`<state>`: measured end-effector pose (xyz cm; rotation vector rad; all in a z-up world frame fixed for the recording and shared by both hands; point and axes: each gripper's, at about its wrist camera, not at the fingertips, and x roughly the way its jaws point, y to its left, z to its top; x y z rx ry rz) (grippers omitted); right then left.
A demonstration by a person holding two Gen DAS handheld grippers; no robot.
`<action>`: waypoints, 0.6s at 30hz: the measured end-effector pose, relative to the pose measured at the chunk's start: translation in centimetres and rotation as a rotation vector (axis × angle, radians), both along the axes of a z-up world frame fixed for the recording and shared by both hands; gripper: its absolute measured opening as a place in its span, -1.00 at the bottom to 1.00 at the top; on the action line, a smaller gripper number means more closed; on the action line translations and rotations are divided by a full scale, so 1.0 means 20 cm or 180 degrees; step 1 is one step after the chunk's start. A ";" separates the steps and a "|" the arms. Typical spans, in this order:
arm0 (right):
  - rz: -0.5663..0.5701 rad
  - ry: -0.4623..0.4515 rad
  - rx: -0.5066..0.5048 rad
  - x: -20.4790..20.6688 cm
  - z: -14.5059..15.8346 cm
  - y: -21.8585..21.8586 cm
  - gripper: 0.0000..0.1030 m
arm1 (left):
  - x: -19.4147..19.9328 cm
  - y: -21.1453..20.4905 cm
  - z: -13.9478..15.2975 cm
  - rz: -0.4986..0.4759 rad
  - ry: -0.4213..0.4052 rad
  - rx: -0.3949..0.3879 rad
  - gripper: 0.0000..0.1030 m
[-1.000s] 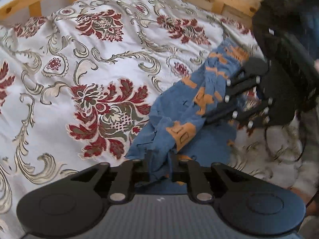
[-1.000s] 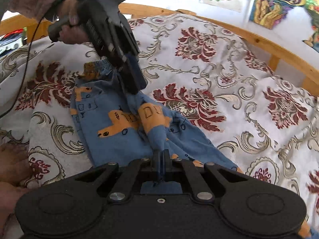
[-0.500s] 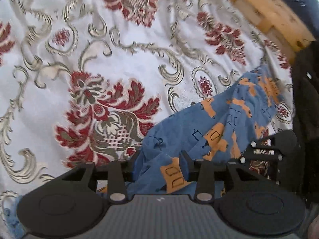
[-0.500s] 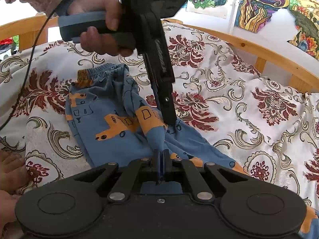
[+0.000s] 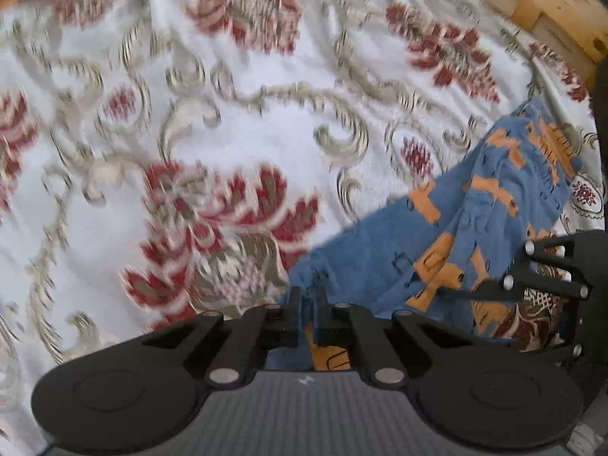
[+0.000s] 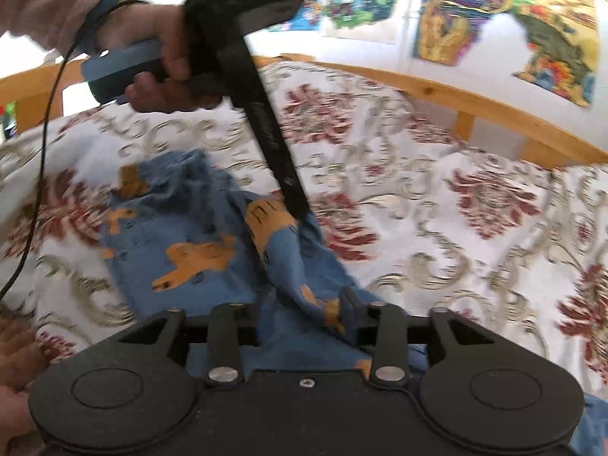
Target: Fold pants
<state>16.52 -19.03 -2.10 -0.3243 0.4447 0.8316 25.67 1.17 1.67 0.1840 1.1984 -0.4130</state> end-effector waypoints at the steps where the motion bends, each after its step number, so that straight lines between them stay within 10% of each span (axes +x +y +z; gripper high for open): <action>1: -0.0067 0.0013 0.0009 0.02 0.00 -0.02 -0.02 | 0.00 0.00 0.03 -0.0039 -0.0090 0.0011 -0.92; 18: -0.1494 0.0608 0.0384 0.34 -0.09 -0.36 0.49 | 0.24 0.14 -0.13 0.0232 -0.0443 0.0163 -0.88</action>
